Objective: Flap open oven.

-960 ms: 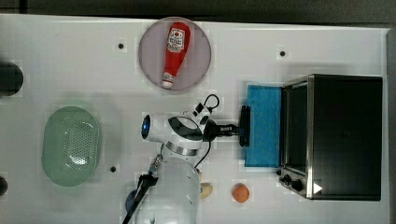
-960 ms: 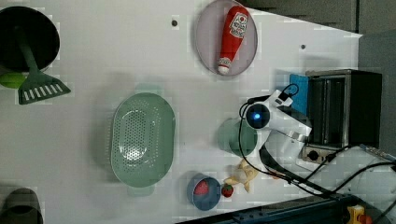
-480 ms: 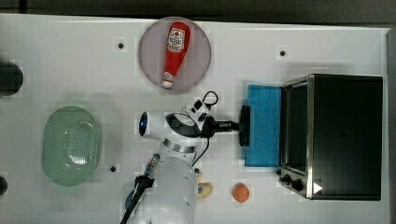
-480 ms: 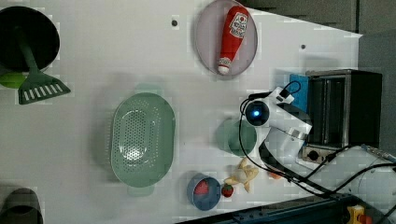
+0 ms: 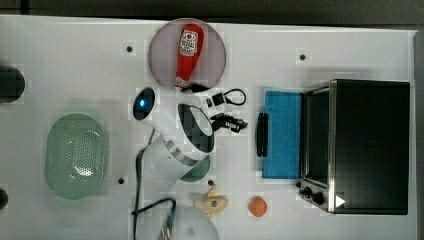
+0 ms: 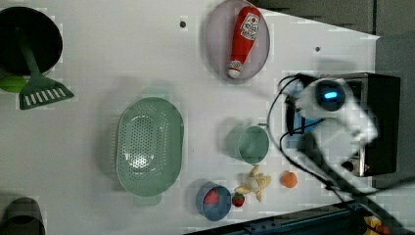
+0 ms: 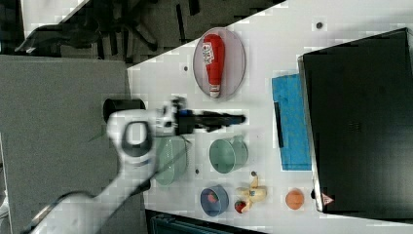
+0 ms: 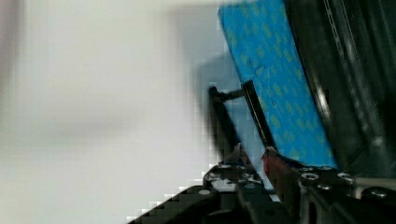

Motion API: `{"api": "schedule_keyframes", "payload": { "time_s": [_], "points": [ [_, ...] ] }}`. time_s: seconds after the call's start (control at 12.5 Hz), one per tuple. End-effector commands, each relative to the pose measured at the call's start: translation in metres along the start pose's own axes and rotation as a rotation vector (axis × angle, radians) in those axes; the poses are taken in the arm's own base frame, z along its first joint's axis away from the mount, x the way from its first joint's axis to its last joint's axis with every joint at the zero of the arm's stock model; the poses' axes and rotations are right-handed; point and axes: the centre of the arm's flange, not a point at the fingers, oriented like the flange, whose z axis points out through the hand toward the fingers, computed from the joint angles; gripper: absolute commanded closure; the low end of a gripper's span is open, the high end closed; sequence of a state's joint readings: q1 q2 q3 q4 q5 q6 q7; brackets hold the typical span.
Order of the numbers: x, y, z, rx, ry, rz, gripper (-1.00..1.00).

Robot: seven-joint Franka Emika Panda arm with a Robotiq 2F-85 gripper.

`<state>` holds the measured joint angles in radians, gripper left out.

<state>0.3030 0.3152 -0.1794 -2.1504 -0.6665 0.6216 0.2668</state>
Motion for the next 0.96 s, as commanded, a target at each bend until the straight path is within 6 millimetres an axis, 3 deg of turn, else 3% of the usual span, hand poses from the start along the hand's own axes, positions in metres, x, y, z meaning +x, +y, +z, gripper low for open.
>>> {"api": "schedule_keyframes", "payload": {
  "time_s": [0.08,0.32,0.56,0.72,0.96],
  "points": [
    [0.060,0.098,-0.098,0.237,-0.039,0.379,0.65],
    [0.063,0.170,-0.153,0.446,-0.222,0.597,0.65],
    [0.057,0.224,-0.197,0.543,-0.296,0.662,0.65],
    [0.049,0.241,-0.213,0.562,-0.293,0.660,0.65],
    [0.043,0.245,-0.214,0.543,-0.318,0.650,0.65]
  ]
}}
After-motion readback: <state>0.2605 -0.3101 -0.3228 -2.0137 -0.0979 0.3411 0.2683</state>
